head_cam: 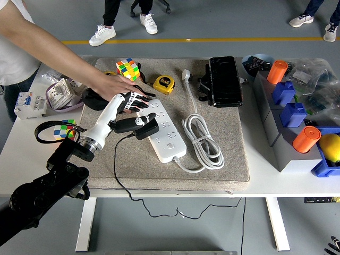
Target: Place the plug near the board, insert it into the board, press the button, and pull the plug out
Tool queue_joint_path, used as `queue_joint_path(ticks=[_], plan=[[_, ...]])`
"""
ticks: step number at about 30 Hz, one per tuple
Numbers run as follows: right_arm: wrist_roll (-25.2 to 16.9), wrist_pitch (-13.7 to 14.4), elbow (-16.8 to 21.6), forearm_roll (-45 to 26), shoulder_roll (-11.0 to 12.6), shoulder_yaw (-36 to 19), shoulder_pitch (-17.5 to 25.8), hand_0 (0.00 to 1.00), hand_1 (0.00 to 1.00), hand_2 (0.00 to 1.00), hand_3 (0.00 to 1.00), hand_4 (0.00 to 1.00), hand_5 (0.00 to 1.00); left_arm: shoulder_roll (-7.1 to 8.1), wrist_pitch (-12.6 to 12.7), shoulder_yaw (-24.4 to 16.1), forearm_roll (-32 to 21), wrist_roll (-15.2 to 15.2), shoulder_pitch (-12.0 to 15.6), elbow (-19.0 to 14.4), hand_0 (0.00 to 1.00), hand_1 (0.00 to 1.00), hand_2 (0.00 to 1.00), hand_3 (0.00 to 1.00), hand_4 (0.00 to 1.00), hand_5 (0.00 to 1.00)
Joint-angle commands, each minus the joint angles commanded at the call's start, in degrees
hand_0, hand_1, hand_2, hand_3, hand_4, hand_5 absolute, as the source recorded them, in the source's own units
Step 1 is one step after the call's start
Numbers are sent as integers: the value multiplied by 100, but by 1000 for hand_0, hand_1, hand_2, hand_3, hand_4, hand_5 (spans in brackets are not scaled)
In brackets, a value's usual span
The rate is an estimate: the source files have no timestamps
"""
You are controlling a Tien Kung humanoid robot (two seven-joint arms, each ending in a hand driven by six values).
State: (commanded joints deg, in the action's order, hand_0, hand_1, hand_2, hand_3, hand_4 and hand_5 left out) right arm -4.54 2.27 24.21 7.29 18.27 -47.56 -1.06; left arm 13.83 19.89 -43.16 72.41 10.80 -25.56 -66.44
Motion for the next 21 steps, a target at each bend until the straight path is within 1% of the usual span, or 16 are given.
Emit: queue_joint_path(ticks=[1, 2, 4, 8, 9, 11, 12, 14, 15, 16, 19, 20, 21], plan=[[0, 0, -1, 0, 0, 0, 0, 594, 644, 584, 494, 771, 494, 2, -6, -8, 50, -9, 3, -6, 631, 665, 600, 594, 880, 291], [-1, -1, -2, -2, 0, 2, 1, 593, 644, 584, 495, 771, 495, 10, -25, -20, 57, -18, 12, -33, 524, 616, 588, 601, 887, 289], [-1, -2, -1, 1, 1, 5, 2, 593, 644, 584, 495, 771, 495, 31, -65, -44, 128, -56, 23, -130, 524, 616, 588, 601, 887, 289], [2, -4, -2, 1, 1, 16, 0, 593, 644, 584, 495, 771, 495, 92, -261, -67, 359, -312, 32, -428, 524, 616, 588, 601, 887, 289], [0, -4, 0, 0, 3, 16, 0, 594, 644, 584, 493, 771, 495, 108, -340, -80, 499, -421, 38, -532, 272, 420, 482, 622, 882, 208], [1, -4, 1, 1, 7, 26, 2, 594, 644, 584, 493, 771, 495, 139, -493, -96, 765, -665, 49, -736, 272, 420, 482, 622, 882, 208], [1, -4, 1, 0, 8, 29, 2, 594, 644, 584, 493, 771, 495, 149, -537, -97, 828, -739, 50, -797, 272, 420, 482, 622, 882, 208], [2, -5, 3, 1, 15, 38, -6, 594, 644, 584, 493, 771, 495, 175, -718, -114, 1083, -996, 43, -986, 272, 420, 482, 622, 882, 208], [1, -4, 2, -1, 15, 38, -8, 594, 644, 584, 494, 771, 494, 187, -820, -115, 1196, -1139, 37, -1067, 130, 183, 234, 678, 724, 71], [2, -4, 1, -2, 15, 39, -9, 594, 644, 584, 494, 771, 494, 195, -888, -116, 1254, -1229, 32, -1118, 130, 183, 234, 678, 724, 71], [6, -5, 2, -2, 23, 48, -11, 594, 644, 584, 494, 771, 494, 221, -1197, -133, 1468, -1592, 14, -1292, 130, 183, 234, 678, 724, 71], [7, -5, 3, -2, 27, 50, -12, 594, 645, 584, 493, 771, 494, 228, -1330, -141, 1549, -1733, 6, -1349, 89, 113, 157, 823, 761, 2], [8, -5, 4, -1, 31, 54, -13, 594, 645, 584, 493, 771, 494, 233, -1453, -145, 1611, -1860, -3, -1392, 89, 113, 157, 823, 761, 2]])
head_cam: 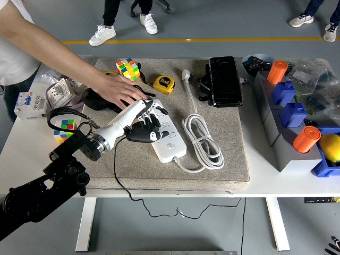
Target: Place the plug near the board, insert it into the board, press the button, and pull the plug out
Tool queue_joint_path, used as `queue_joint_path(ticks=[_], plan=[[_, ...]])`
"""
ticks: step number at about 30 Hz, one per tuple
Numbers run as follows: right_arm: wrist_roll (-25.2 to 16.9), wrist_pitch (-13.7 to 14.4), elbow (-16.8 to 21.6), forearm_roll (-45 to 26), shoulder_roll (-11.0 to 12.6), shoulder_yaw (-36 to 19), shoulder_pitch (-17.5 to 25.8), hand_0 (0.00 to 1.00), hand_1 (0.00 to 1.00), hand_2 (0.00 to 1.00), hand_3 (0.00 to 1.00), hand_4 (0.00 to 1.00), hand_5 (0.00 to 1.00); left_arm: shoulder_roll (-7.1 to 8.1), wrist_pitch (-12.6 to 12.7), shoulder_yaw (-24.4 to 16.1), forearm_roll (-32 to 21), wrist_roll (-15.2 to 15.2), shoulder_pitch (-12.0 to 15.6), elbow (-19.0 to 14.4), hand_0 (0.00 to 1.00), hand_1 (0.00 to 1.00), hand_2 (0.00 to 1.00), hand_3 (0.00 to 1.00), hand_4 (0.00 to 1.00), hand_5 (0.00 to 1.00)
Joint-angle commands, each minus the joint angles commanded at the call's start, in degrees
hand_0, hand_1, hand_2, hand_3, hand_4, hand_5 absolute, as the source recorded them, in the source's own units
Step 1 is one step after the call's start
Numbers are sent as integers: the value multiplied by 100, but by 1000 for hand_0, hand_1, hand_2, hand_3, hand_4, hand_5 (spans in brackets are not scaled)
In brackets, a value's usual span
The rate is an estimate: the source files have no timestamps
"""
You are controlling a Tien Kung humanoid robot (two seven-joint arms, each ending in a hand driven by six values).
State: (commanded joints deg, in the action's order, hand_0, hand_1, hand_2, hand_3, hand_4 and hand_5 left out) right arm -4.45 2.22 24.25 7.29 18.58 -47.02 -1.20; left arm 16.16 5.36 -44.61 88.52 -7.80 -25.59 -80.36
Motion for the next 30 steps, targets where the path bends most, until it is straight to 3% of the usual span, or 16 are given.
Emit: queue_joint_path(ticks=[8, 12, 20, 30], plan=[[9, 0, 0, -1, 18, 32, 2, 594, 643, 584, 494, 771, 496, 44, -1013, 37, 117, -1096, -37, -255, 65, 88, 141, 852, 722, 2], [12, -2, -2, -4, 24, 53, 10, 594, 644, 584, 494, 771, 497, 45, -1385, 72, 161, -1530, -54, -311, 64, 86, 137, 859, 707, 2], [14, 1, 1, -5, 40, 52, 15, 593, 643, 584, 494, 770, 495, 39, -1535, 187, 139, -1646, -115, -314, 64, 81, 135, 857, 723, 2], [10, -1, 1, -11, 31, 53, 23, 593, 643, 584, 494, 770, 496, -47, -1529, 394, 93, -1637, -206, -135, 63, 79, 136, 855, 729, 2]])
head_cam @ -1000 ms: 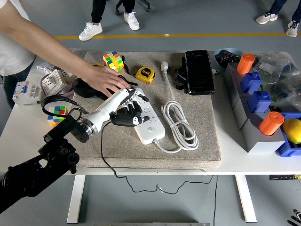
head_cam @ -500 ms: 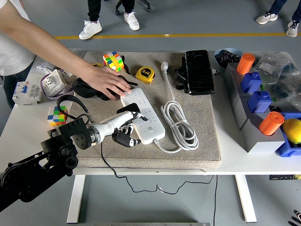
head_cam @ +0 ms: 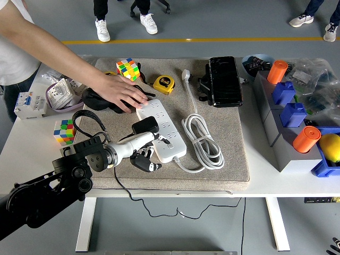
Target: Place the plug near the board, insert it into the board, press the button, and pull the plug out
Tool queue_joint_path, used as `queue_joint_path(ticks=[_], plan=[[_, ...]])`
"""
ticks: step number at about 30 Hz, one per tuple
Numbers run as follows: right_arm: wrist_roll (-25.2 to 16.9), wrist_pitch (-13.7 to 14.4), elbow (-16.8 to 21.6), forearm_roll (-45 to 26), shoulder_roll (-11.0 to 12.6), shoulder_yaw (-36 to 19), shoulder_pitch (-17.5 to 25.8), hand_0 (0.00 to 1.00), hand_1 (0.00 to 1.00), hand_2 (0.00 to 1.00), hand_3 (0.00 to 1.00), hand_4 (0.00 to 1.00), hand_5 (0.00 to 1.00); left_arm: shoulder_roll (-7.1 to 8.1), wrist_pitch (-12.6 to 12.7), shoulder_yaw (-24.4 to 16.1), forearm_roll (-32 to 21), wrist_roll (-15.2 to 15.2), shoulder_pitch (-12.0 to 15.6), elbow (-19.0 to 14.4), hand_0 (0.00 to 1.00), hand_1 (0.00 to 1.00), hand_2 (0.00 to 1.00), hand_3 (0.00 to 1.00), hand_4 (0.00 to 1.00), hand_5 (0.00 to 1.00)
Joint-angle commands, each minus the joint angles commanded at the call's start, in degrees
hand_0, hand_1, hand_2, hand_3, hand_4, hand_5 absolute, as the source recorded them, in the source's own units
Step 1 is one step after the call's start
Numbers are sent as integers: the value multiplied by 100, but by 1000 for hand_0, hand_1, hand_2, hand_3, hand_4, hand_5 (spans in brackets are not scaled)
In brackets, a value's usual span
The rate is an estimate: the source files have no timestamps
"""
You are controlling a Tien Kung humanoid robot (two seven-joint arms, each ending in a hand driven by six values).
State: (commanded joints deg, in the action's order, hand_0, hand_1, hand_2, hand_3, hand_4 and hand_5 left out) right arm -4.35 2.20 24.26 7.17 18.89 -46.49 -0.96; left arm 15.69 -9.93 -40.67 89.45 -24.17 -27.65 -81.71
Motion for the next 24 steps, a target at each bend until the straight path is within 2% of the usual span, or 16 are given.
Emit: queue_joint_path(ticks=[8, 16, 24], plan=[[0, -2, -2, -3, -2, -14, 8, 593, 644, 584, 494, 771, 496, -58, -2, 81, -25, -15, -65, 85, 62, 80, 136, 854, 731, 2], [-4, 5, 8, 13, -8, -48, 3, 593, 643, 584, 494, 771, 495, -108, -29, 151, 44, -77, -108, 313, 61, 80, 136, 852, 732, 2], [-8, 9, 27, 35, -15, -80, 20, 593, 644, 584, 494, 771, 495, -93, -37, 80, 61, -71, -67, 257, 61, 81, 138, 846, 746, 2]])
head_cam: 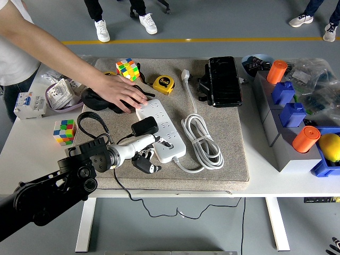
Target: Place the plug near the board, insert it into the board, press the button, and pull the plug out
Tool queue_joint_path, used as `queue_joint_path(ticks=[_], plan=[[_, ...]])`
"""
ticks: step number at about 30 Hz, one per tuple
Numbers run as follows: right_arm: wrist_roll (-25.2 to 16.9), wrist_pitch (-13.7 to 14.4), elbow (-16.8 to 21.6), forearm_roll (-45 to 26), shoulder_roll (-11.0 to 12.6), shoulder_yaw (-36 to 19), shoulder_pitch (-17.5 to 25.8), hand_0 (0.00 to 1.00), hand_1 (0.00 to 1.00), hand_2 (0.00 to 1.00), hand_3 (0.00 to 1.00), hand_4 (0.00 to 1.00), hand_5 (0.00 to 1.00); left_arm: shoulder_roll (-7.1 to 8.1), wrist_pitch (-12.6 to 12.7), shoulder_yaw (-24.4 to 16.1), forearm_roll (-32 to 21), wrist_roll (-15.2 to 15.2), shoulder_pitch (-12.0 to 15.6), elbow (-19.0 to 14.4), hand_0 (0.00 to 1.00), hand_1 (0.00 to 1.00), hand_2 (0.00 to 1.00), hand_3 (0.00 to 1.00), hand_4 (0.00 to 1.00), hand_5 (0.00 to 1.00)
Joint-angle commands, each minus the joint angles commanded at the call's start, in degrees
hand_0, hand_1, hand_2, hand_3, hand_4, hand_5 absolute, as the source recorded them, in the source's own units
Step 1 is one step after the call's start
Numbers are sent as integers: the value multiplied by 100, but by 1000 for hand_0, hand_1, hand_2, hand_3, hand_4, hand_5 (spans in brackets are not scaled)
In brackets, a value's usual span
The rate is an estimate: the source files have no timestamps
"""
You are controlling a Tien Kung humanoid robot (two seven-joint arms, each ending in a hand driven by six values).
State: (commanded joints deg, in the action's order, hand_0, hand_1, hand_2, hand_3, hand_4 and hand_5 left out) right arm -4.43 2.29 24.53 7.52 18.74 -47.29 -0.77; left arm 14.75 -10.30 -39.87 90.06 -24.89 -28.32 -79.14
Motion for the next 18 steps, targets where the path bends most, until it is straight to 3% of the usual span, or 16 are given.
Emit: queue_joint_path(ticks=[3, 7, 11, 12, 17, 18], plan=[[-2, 1, 0, -1, -9, -8, -5, 593, 644, 584, 494, 771, 495, 5, 51, -58, -25, 85, 12, -52, 61, 81, 138, 846, 746, 2], [-5, 1, -1, -6, -20, -18, -7, 593, 644, 583, 494, 771, 494, 17, 309, -152, -105, 426, 34, -66, 72, 79, 151, 846, 754, 2], [-6, 0, -7, -9, -30, -21, -6, 593, 644, 583, 494, 771, 494, 18, 743, -209, -355, 915, 85, 54, 72, 79, 151, 846, 754, 2], [-6, -1, -7, -7, -33, -22, -7, 593, 644, 583, 494, 770, 494, 16, 901, -213, -413, 1080, 102, 92, 173, 173, 302, 746, 853, 157], [-9, -5, -12, -7, -43, -22, -5, 593, 644, 583, 494, 770, 494, 3, 1635, -216, -731, 1855, 166, 244, 173, 173, 302, 746, 853, 157], [-8, -5, -14, -8, -43, -19, -3, 593, 642, 583, 494, 771, 494, -5, 1792, -211, -764, 2004, 171, 291, 262, 401, 512, 617, 869, 198]])
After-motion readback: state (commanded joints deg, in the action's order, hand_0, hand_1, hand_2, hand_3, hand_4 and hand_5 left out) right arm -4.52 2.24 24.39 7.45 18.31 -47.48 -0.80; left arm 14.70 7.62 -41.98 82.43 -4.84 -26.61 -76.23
